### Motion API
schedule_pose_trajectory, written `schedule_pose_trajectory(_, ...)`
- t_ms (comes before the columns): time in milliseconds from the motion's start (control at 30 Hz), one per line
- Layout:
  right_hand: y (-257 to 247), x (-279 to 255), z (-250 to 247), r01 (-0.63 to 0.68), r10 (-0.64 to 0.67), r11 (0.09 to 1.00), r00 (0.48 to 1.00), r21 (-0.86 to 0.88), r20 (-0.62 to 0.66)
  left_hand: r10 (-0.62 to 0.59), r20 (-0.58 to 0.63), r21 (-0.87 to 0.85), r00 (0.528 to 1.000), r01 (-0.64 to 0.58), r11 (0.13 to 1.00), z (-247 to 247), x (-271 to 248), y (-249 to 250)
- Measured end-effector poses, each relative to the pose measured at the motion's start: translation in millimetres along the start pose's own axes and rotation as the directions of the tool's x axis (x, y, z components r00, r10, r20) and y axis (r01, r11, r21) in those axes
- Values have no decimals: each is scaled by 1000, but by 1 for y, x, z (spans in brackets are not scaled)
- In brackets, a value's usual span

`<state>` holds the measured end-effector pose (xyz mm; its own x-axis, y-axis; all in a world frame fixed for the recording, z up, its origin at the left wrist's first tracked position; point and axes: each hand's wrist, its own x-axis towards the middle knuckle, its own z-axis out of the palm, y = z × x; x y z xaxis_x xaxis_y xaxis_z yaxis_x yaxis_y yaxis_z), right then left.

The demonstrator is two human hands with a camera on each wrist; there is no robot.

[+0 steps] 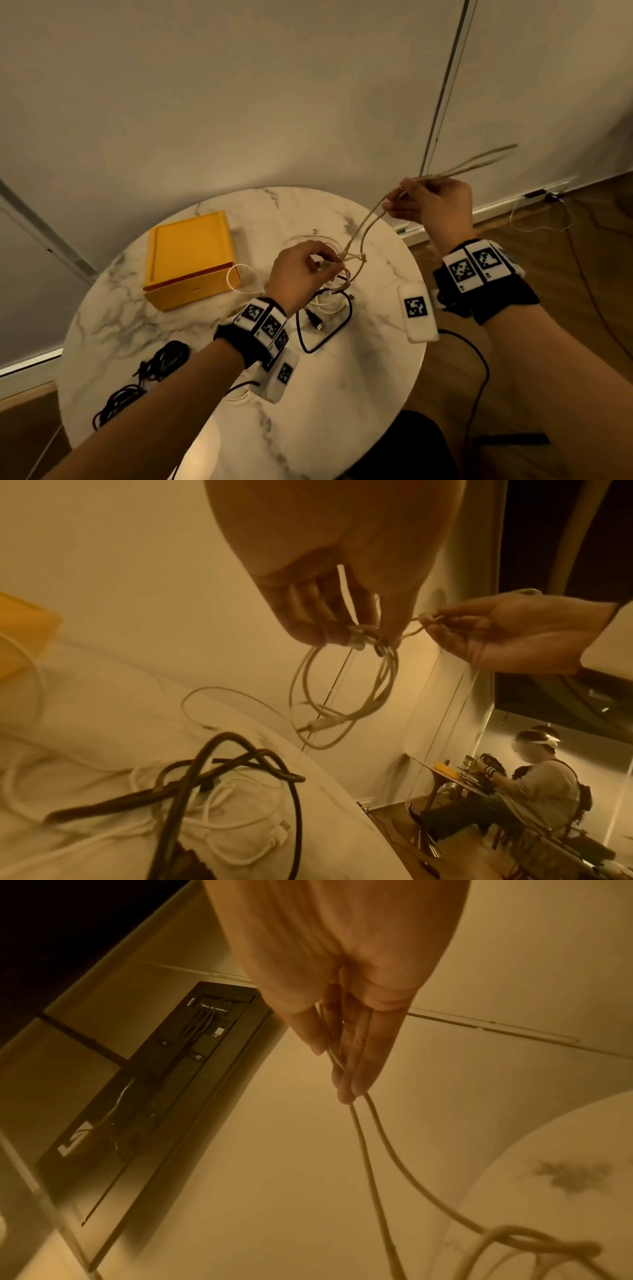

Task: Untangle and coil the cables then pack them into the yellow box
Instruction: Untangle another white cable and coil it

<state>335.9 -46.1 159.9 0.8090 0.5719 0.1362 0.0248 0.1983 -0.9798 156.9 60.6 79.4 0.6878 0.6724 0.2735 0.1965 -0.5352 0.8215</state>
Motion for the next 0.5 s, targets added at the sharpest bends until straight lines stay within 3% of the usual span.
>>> schedule_pose_trajectory(167, 7, -6, -4, -30, 36, 998, 995, 63, -92, 31, -186, -25, 982, -36, 999, -4, -15, -13)
schedule_pose_trajectory(267, 4, -5, -14, -25, 45, 993, 983, 118, -176, 42, -226, -36, 973, -52, 998, -9, -19, -26)
schedule_pose_trajectory(400, -7, -4, -29, 20, 28, 978, 974, 206, -227, -10, -91, 175, 996, 25, 984, -11, -27, -53)
schedule_pose_trajectory(500, -17, -1, -29, 50, -12, 964, 990, 260, -144, -111, 4, 178, 994, 109, 978, -2, -23, -63)
